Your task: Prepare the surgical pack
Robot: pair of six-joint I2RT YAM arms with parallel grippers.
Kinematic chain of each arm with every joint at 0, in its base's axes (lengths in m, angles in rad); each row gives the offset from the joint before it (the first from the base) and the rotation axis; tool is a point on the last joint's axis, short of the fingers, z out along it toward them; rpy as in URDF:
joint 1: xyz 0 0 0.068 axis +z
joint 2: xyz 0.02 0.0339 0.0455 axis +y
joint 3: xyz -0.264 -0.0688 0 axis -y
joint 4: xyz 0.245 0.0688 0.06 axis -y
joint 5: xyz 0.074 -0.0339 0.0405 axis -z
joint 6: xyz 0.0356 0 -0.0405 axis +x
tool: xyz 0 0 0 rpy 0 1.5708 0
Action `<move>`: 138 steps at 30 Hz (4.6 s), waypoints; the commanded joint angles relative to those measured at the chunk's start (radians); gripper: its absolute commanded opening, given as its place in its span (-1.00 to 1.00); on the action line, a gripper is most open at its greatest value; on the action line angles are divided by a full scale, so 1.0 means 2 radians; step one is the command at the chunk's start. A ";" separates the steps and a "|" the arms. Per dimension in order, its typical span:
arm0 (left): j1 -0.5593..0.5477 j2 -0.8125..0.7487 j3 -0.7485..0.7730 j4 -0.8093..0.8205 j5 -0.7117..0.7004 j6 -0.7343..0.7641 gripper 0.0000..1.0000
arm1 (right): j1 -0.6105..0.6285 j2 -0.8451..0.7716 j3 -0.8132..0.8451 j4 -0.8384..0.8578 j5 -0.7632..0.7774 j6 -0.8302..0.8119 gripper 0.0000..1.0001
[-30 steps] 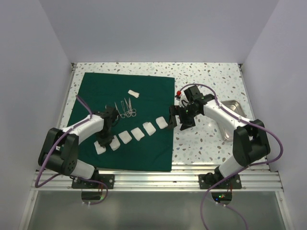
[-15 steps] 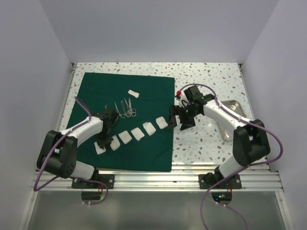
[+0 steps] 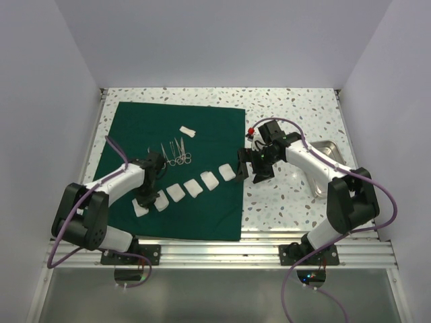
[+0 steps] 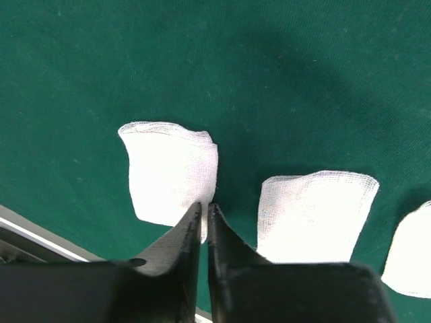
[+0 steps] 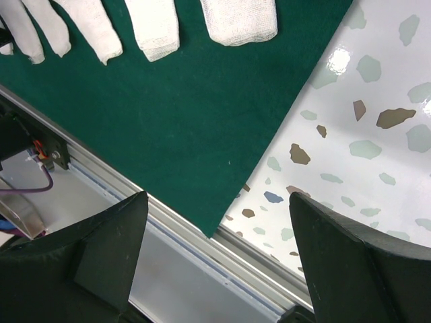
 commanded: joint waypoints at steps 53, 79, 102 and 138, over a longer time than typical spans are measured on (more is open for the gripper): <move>-0.019 -0.102 0.114 -0.094 0.010 -0.027 -1.00 | 0.002 -0.010 -0.009 0.010 -0.016 -0.006 0.80; -0.021 -0.050 0.120 -0.070 0.032 -0.053 -1.00 | 0.003 -0.013 -0.009 0.006 -0.014 -0.008 0.82; -0.031 -0.009 0.098 -0.042 0.073 -0.081 -1.00 | 0.002 -0.005 -0.012 0.009 -0.016 -0.010 0.82; -0.039 0.011 0.099 -0.013 0.085 -0.042 -0.32 | 0.003 0.002 -0.011 0.009 -0.019 -0.009 0.82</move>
